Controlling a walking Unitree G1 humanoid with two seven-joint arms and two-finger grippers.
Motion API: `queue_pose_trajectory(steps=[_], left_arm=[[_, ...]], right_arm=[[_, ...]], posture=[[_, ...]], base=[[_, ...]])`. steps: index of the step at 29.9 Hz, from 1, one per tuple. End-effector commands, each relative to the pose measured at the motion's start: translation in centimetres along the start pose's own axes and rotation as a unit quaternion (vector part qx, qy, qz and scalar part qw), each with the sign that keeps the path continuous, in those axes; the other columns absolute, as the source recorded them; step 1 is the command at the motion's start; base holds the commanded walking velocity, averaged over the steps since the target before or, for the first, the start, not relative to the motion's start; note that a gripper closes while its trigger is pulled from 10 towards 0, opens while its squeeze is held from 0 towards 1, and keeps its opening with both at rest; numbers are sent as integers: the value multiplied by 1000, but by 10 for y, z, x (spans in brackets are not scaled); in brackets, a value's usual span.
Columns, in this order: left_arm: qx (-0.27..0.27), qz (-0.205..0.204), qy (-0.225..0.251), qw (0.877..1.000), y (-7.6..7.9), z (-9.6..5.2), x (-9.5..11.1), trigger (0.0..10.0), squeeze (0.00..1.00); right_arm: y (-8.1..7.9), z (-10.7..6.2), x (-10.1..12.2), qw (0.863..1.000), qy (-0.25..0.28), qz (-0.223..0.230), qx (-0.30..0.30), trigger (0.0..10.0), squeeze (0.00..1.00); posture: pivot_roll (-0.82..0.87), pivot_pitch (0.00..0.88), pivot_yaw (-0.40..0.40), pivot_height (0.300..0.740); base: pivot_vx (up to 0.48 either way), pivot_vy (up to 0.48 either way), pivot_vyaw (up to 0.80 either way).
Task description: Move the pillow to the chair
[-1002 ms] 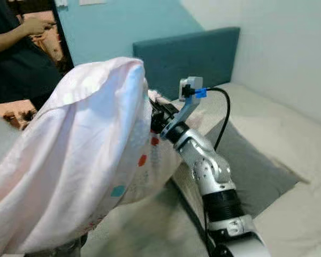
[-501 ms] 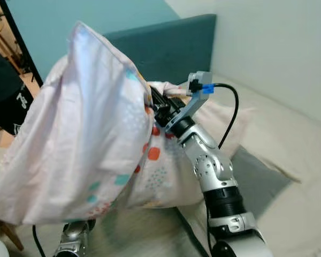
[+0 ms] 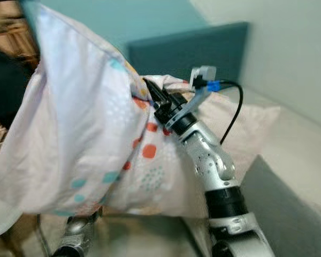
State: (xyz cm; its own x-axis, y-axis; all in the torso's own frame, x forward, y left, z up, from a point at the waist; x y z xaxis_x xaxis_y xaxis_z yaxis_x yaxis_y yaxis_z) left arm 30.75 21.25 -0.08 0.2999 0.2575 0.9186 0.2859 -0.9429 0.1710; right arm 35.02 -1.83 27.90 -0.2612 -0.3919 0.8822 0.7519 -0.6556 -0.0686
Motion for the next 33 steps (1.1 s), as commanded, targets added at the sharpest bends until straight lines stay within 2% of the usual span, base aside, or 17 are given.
queue_pose_trajectory(steps=[1, 10, 19, 21, 28, 33], left_arm=[[-12, 0, 10, 1000, 8, 1, 4, 10000, 0], [-18, -5, 18, 1000, 12, 3, 9, 10000, 0], [-21, -6, 19, 1000, 13, 4, 11, 10000, 0], [-22, -6, 20, 1000, 13, 4, 12, 10000, 0], [-24, -6, 22, 999, 14, 4, 13, 10000, 0], [-11, -4, 17, 1000, 11, 4, 11, 10000, 0]], right_arm=[[-4, 7, 17, 999, 43, 10, 0, 10000, 0], [6, 8, 19, 999, 41, 3, -32, 10000, 0], [20, 8, 17, 997, 21, -12, -76, 10000, 0], [23, 7, 18, 996, 24, -11, -87, 10000, 0], [23, 7, 17, 995, 24, -13, -93, 10000, 0], [19, 8, 8, 996, 4, -16, -85, 10000, 0]], posture=[[-99, 2, 48, 740], [-98, 1, 51, 740], [-96, 1, 55, 740], [-96, 1, 56, 740], [-95, 3, 57, 740], [-93, 4, 56, 740]], base=[[461, 0, 0], [459, 0, 0], [460, 0, -735], [459, 0, 0], [459, 0, 0], [421, 0, 0]])
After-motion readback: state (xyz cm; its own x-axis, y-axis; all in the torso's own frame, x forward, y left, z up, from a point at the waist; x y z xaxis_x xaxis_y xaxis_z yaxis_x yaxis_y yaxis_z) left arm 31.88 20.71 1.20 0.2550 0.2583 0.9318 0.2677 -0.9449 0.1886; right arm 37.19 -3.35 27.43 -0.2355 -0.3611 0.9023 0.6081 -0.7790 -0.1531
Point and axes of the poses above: a point about 5 cm out from each wrist's last joint towards the gripper, its own z axis pointing out of the wrist towards the gripper, its own x axis along the axis of the wrist's last joint, y = z × x, the point moved 2 cm from there along z, pointing out of the wrist towards the gripper, and after that the axes turned 11 degrees about -z, right-handed, at the moved point
